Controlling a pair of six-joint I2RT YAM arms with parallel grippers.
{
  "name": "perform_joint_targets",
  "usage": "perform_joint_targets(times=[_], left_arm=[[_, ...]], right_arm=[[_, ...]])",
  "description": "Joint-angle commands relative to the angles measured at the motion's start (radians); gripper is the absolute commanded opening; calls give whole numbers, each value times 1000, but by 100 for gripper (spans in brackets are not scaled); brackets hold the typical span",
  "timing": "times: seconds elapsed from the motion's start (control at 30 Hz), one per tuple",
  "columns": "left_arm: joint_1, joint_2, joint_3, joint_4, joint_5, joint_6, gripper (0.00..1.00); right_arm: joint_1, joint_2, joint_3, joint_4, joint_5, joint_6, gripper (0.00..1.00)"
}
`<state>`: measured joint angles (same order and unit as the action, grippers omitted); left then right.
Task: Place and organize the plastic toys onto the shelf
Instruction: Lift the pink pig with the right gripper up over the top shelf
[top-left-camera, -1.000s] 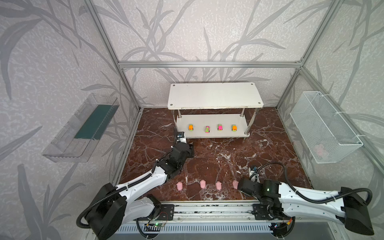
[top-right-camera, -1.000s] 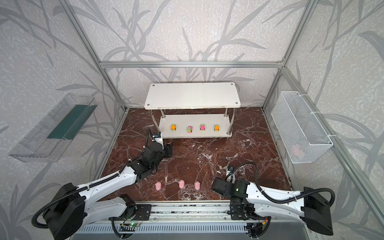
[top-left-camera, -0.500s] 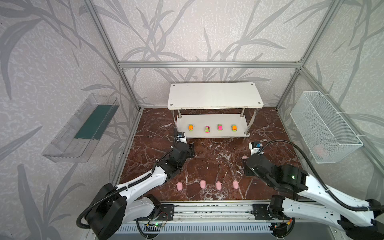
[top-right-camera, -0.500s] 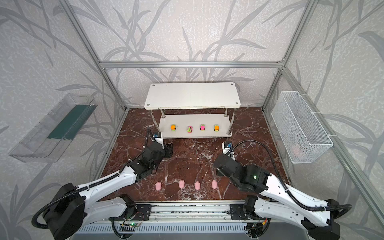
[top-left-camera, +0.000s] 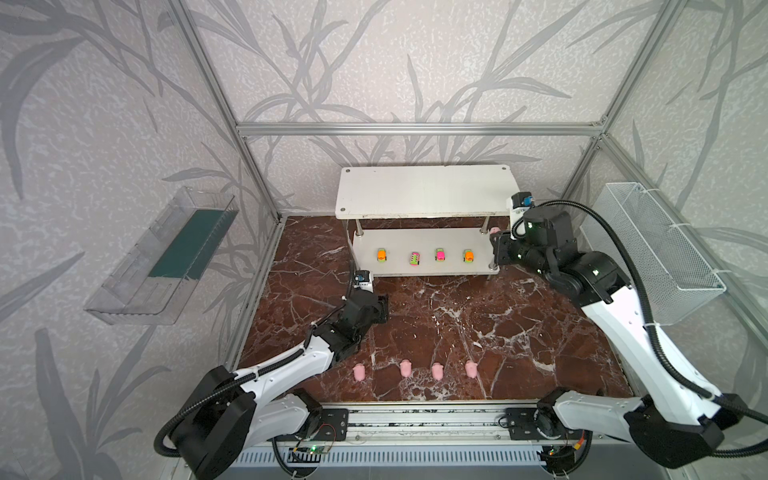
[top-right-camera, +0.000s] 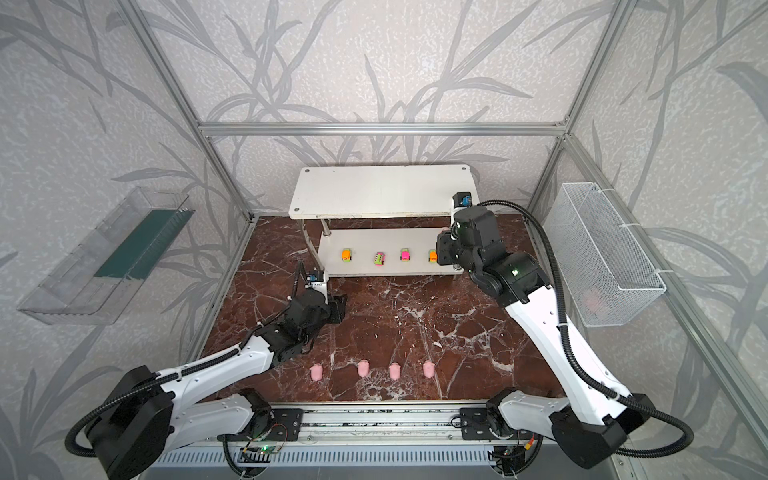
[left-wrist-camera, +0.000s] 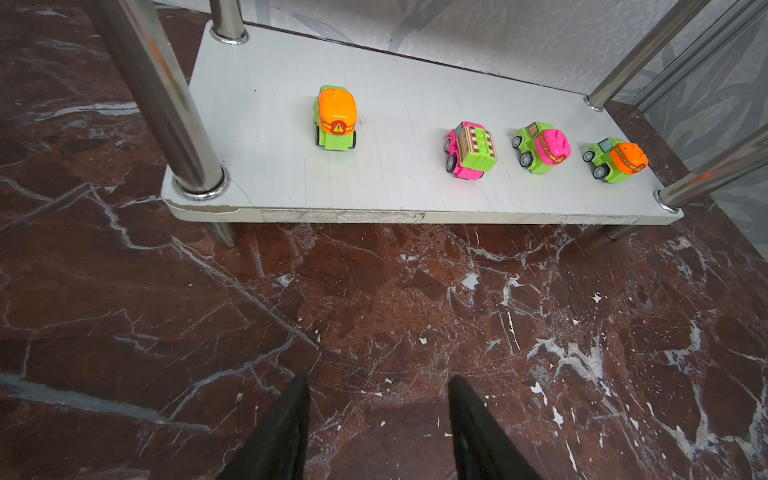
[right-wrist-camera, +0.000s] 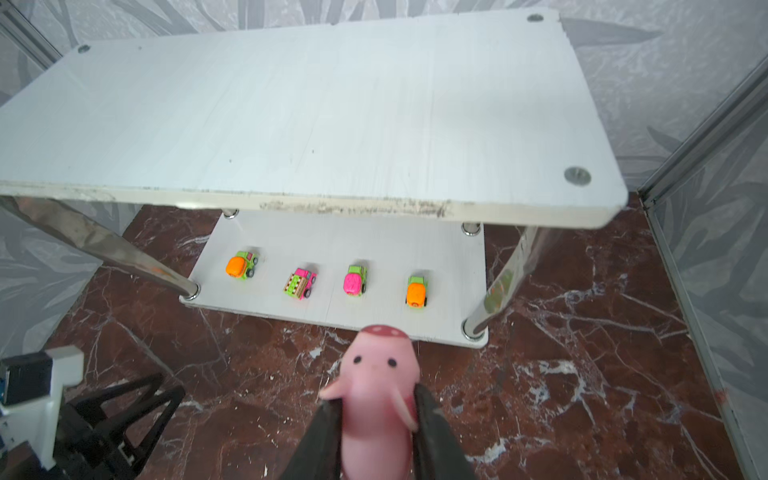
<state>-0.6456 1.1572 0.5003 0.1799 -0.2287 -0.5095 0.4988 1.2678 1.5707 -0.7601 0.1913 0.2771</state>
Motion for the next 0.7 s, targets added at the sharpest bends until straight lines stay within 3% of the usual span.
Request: perform_joint_targets(times=[0.0, 0.3, 0.67], left_arm=[[4, -19, -14, -18, 8, -18, 53], [4, -6, -21, -3, 19, -23, 53], [3, 19, -12, 8, 25, -26, 53]], right_arm=[[-54, 62, 83, 15, -118, -61, 29], [-142, 217, 326, -31, -185, -78, 29], [-208, 368, 490, -93, -208, -104, 29]])
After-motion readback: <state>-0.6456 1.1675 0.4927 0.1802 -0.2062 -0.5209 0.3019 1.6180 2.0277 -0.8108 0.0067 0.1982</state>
